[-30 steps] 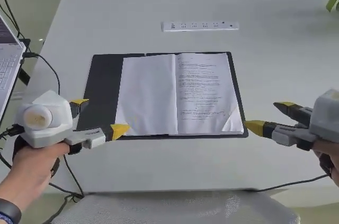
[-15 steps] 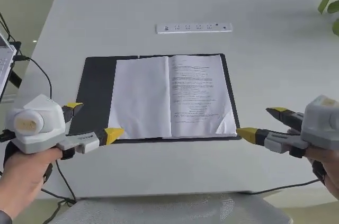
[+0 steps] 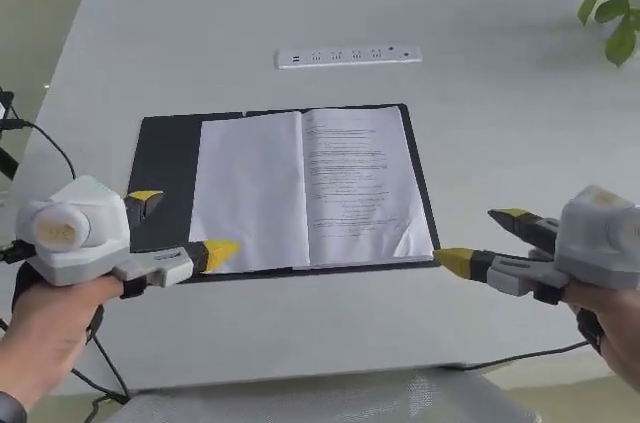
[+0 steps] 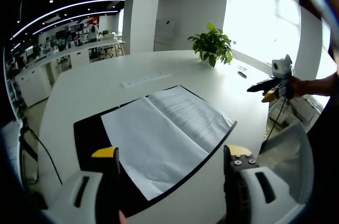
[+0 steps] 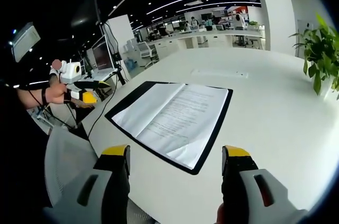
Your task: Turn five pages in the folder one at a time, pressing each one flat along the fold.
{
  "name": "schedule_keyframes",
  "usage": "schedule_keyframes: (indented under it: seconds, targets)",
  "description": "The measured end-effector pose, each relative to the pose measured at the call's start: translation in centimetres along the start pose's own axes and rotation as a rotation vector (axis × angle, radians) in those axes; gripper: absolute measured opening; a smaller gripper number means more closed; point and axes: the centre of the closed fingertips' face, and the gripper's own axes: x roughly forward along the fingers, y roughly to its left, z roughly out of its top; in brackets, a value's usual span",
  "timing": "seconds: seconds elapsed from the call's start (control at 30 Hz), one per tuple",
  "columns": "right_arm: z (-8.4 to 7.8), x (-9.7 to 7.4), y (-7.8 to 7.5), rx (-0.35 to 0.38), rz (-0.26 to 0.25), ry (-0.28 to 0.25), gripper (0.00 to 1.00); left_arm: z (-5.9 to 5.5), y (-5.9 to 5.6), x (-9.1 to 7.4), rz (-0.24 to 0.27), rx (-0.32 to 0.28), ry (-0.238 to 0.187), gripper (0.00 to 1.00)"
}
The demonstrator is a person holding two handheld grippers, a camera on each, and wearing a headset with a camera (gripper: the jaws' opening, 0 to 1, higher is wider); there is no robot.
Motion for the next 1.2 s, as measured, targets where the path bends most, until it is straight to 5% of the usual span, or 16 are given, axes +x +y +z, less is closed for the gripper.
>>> schedule_keyframes:
  seconds: [0.47,1.2]
  targets:
    - [-0.7,-0.6,-0.6,0.034,-0.008,-0.012,0.69,3.2,-4.2,4.8,-0.119,0.060,-0.020,0.80]
    - [-0.8,-1.0,-0.8,0.042,-0.007,-0.021,0.69,5.6,-10.1,12.0,-0.237,0.122,-0.011,0.78]
